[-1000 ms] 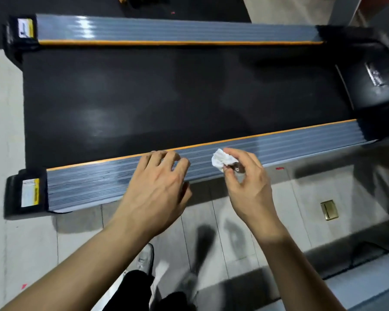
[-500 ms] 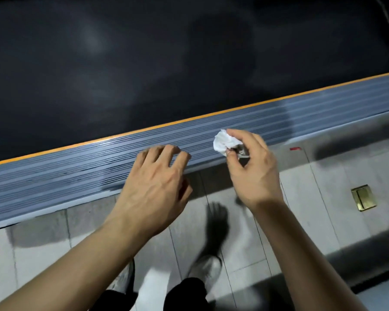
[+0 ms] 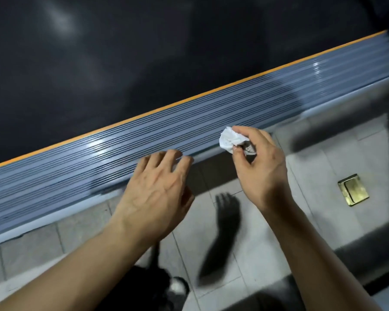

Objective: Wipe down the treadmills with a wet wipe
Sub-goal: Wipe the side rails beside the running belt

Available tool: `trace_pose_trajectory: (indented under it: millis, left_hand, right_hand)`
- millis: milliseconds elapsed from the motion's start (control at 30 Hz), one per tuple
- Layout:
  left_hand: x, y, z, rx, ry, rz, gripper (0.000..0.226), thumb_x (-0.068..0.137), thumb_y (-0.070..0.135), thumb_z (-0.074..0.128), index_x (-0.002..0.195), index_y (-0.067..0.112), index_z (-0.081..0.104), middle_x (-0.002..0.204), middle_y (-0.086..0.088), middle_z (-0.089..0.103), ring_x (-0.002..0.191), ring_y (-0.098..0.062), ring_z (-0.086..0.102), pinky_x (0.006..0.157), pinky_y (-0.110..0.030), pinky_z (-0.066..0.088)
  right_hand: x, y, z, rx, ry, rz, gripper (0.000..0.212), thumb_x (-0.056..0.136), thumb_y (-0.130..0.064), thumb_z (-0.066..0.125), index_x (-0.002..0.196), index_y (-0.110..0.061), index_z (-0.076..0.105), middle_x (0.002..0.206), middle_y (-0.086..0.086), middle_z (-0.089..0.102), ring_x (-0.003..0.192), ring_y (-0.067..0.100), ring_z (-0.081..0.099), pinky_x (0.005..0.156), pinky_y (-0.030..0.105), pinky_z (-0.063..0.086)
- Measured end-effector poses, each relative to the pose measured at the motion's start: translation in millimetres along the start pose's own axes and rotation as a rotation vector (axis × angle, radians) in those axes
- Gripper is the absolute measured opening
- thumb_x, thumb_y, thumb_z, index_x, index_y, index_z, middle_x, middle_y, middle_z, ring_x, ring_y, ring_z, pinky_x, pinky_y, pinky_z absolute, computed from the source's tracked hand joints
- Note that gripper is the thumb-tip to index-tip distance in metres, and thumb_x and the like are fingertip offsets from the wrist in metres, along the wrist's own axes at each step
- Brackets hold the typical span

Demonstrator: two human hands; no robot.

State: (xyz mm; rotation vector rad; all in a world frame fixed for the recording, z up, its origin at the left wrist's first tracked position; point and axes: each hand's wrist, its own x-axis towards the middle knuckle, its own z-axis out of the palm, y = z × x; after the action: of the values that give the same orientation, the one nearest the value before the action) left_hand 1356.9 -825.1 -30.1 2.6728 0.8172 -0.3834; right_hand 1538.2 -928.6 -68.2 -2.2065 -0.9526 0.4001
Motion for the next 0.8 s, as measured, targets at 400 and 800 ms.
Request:
trace_pose_trajectory:
  millis: [400,800]
  left_hand:
    - [188,102,-5,0.004,0.029,0.136,0.052,0.095,0.048,0.045,0.139,0.021,0.040,0.138,-0.006,0.045,0.127,-0.030,0.043,0.106,-0.045,0.036]
    - [340,201,37,0.016,0.216,0.166,0.072,0.091,0.049,0.023,0.149,0.012,0.046,0.155,-0.016,0.045,0.142,-0.041,0.042,0.116,-0.052,0.035]
  right_hand:
    - [141,99,-81,-0.068,0.060,-0.016,0.035,0.090,-0.007,0.062,0.123,-0.017,0.067,0.118,0.000,0.065,0.105,0.008,0.062,0.097,0.023,0.049]
    - [235,222,-145,-0.117,0.072,-0.102,0.036,0.093,-0.010,0.060,0.125,-0.026,0.065,0.118,-0.007,0.061,0.102,0.006,0.058,0.091,0.011,0.042]
